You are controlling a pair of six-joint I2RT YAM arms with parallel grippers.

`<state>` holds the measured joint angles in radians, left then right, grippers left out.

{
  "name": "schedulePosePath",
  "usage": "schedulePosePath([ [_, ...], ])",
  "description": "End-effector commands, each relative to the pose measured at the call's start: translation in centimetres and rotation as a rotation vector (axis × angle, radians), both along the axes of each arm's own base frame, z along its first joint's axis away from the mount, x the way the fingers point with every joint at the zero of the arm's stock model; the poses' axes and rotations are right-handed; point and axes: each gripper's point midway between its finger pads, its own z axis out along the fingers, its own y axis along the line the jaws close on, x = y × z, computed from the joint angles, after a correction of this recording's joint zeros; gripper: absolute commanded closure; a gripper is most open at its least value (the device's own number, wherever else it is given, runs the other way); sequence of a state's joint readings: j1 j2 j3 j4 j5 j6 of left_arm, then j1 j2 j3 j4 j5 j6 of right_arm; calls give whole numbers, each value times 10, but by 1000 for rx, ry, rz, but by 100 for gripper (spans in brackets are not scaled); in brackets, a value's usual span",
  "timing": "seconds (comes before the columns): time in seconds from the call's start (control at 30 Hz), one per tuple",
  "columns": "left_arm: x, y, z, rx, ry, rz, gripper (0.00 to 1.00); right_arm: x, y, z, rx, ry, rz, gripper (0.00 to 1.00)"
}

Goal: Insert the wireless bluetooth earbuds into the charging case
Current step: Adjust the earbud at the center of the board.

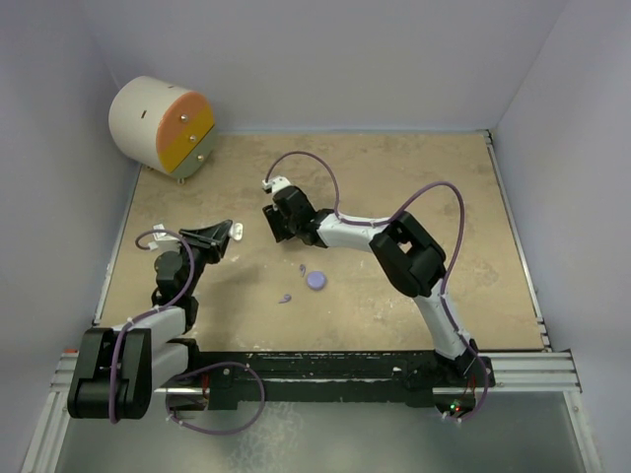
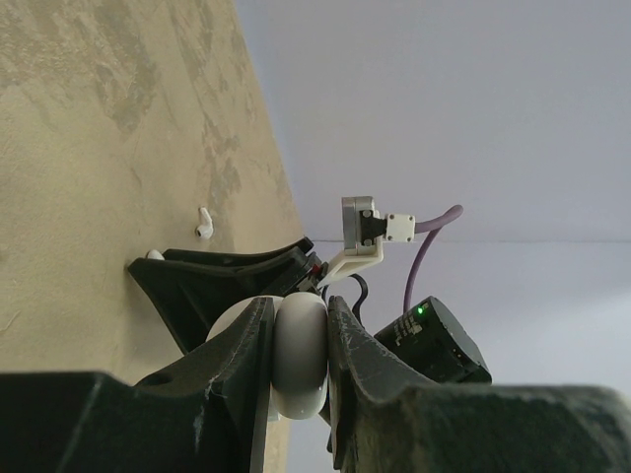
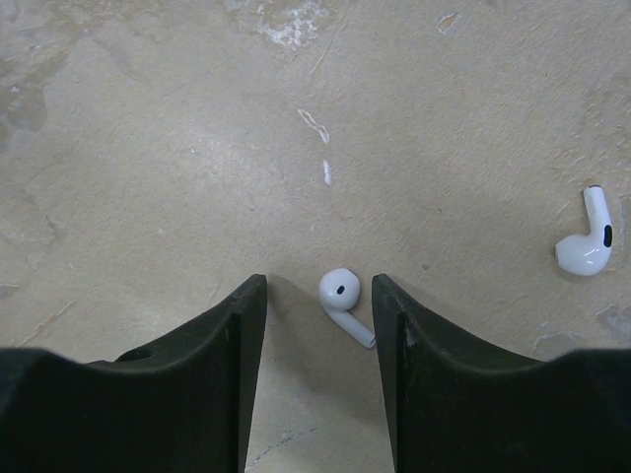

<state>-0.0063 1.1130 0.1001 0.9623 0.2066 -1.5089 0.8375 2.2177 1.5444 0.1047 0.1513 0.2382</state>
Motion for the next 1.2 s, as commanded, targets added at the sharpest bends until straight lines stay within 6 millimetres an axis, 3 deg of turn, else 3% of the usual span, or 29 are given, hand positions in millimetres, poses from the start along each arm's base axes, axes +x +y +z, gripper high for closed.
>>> schedulePosePath([
  [0.0, 0, 2, 16, -15, -64, 1, 100, 8, 7, 16, 10, -32, -12, 51],
  [0.33, -1, 4, 16, -19, -64, 2, 100, 7, 6, 12, -4, -17, -18, 58],
  [1.17, -1, 6, 14, -21, -62, 5, 100, -4, 11, -6, 11, 49, 12, 65],
])
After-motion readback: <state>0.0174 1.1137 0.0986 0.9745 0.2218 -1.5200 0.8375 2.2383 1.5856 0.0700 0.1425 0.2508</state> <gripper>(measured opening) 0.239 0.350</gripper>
